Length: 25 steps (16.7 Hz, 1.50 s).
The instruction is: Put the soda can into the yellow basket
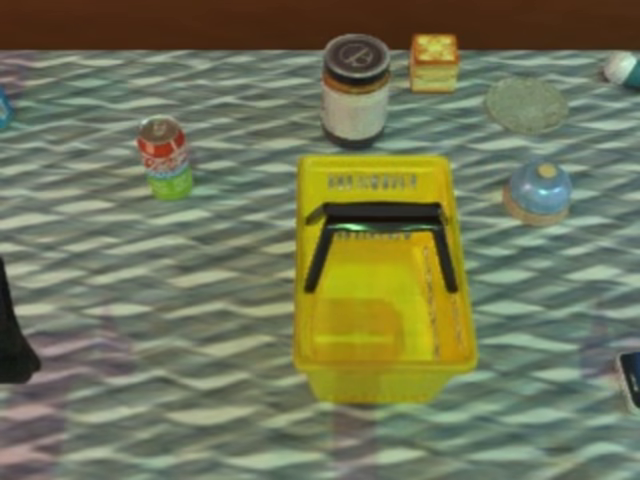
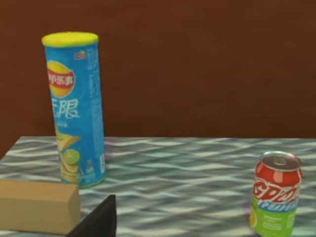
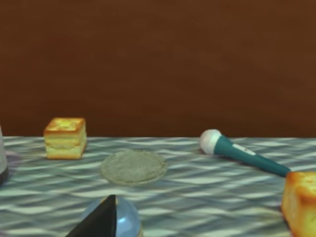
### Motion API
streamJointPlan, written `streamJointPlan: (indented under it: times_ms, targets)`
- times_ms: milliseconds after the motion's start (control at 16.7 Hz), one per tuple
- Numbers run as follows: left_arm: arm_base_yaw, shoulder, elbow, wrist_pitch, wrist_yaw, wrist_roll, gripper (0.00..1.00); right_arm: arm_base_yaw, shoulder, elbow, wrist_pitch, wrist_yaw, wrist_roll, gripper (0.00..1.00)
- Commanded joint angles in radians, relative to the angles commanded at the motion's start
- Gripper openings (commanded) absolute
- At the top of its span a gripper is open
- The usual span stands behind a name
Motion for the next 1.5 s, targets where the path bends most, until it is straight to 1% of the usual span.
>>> streamJointPlan:
  times_ms: [180, 300, 420, 600, 900, 1500]
  targets:
    - [-0.003, 0.009, 0.009, -0.005, 0.002, 0.003, 1.00, 0.000, 0.000, 0.000, 0.000, 0.000, 0.000, 1.00]
    - [-0.014, 0.056, 0.054, -0.032, 0.013, 0.018, 1.00, 0.000, 0.000, 0.000, 0.000, 0.000, 0.000, 1.00]
    - [-0.031, 0.145, 0.140, -0.083, 0.027, 0.045, 1.00, 0.000, 0.000, 0.000, 0.000, 0.000, 0.000, 1.00]
    - [-0.058, 0.337, 0.329, -0.191, 0.049, 0.099, 1.00, 0.000, 0.000, 0.000, 0.000, 0.000, 0.000, 1.00]
    - [-0.097, 0.785, 0.771, -0.441, 0.073, 0.214, 1.00, 0.000, 0.000, 0.000, 0.000, 0.000, 0.000, 1.00]
    - [-0.151, 1.851, 1.831, -1.028, 0.088, 0.471, 1.00, 0.000, 0.000, 0.000, 0.000, 0.000, 0.000, 1.00]
